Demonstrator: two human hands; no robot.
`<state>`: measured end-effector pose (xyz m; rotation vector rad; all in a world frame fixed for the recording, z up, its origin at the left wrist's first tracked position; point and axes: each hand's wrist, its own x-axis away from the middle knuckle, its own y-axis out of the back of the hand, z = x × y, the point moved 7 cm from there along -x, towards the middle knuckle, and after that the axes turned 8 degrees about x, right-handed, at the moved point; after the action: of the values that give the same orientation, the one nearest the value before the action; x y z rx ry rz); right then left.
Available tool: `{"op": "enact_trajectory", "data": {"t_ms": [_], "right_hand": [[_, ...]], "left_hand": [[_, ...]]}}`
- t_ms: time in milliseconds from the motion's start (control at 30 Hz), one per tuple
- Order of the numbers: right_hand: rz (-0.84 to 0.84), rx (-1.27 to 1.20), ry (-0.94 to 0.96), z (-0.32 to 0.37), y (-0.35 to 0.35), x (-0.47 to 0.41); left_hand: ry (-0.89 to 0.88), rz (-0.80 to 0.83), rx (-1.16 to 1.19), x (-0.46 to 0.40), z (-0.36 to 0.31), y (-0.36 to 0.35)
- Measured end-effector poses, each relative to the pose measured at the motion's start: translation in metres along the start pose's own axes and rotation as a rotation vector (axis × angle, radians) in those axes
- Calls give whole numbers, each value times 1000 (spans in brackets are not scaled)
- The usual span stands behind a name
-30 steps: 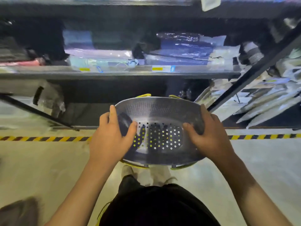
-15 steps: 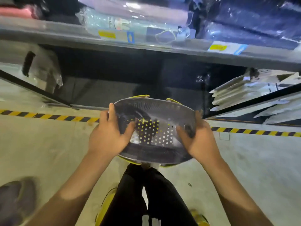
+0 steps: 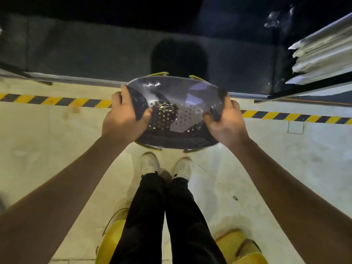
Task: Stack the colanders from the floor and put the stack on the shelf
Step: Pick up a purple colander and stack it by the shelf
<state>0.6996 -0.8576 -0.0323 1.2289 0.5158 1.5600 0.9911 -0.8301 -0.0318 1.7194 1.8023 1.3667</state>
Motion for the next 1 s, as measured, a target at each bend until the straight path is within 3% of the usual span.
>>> {"op": "enact_trajectory", "data": {"t_ms": [100,300,400,533,767,933,1000], "right_hand": [[-30,-25,13,-16,-37,-29],[38,-6,120,-31,-103,-74],[132,-104,50,-40,-116,-83],[277,-24,68,-41,-117,-89],[185,109,70,-17,-41,-34],[3,243,121,28,54,41],[-84,211,134,52,106,76]], "left_hand": [[-147,-20,-18,-21,16,-41],[50,61,208,-68,64,-121],[123,117,198,-74,71,-139],[215,211,253,-78,69,-141],[3,275,112,-21,-10,-66],[-189,104,-155,56,-76,33],[-185,67,-227,87,-102,78]]}}
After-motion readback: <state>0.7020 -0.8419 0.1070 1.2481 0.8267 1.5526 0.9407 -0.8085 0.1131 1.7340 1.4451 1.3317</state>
